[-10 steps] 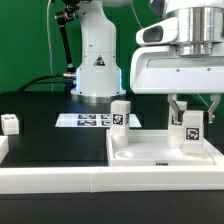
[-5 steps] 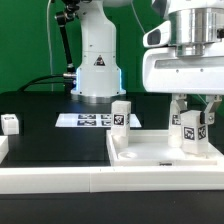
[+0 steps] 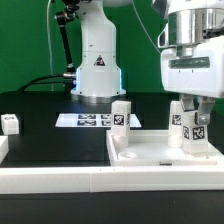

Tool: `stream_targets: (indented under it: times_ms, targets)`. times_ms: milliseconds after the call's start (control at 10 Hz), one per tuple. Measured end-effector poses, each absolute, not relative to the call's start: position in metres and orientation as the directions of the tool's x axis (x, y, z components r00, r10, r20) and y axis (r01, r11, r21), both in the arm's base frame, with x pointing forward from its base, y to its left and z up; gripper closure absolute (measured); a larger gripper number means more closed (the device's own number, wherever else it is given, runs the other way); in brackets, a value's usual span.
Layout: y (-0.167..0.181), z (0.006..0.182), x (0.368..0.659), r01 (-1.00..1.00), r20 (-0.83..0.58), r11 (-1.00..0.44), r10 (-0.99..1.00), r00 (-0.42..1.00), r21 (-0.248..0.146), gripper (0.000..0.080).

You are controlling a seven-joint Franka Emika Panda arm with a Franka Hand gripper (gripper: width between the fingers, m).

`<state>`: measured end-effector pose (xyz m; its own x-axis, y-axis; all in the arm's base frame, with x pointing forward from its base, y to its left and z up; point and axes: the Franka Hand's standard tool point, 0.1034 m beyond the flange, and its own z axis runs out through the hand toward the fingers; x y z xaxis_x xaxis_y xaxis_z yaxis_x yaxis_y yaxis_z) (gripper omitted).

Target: Assemble square table

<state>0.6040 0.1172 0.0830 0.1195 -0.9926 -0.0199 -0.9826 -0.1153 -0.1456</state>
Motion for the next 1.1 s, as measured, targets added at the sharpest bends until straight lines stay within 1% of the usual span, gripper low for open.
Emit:
stream_targets:
  times_ms: [100,300,400,500,600,700,800,900,1100]
  targets:
    - [0.1179,0.0828,0.6042,-0.989,-0.040,-0.023,-0.999,0.029,-0.145,0.0509]
    - [0.1181,0.0828,0.6042,-0.989,-0.040,-0.029,-0.999,0.035,-0.145,0.0509]
    - [0.1181,0.0827,0.6041,-0.988,-0.036,-0.054,-0.998,0.060,-0.146,0.0422]
    - [0.1181,0.0826,0.6041,-0.985,-0.030,-0.092,-0.995,0.097,-0.147,0.0242]
    - [0.1153,0.0825,0.6043,-0.977,-0.021,-0.156,-0.987,0.161,-0.147,0.0176]
    - [0.1154,0.0824,0.6040,-0.956,-0.005,-0.258,-0.965,0.261,-0.143,0.0176]
    - [0.1151,0.0826,0.6045,-0.915,0.014,-0.378,-0.925,0.380,-0.144,0.0154]
    - [0.1145,0.0815,0.6050,-0.841,0.038,-0.522,-0.852,0.522,-0.139,0.0154]
    - [0.1152,0.0812,0.6065,-0.768,0.057,-0.626,-0.779,0.625,-0.133,0.0151]
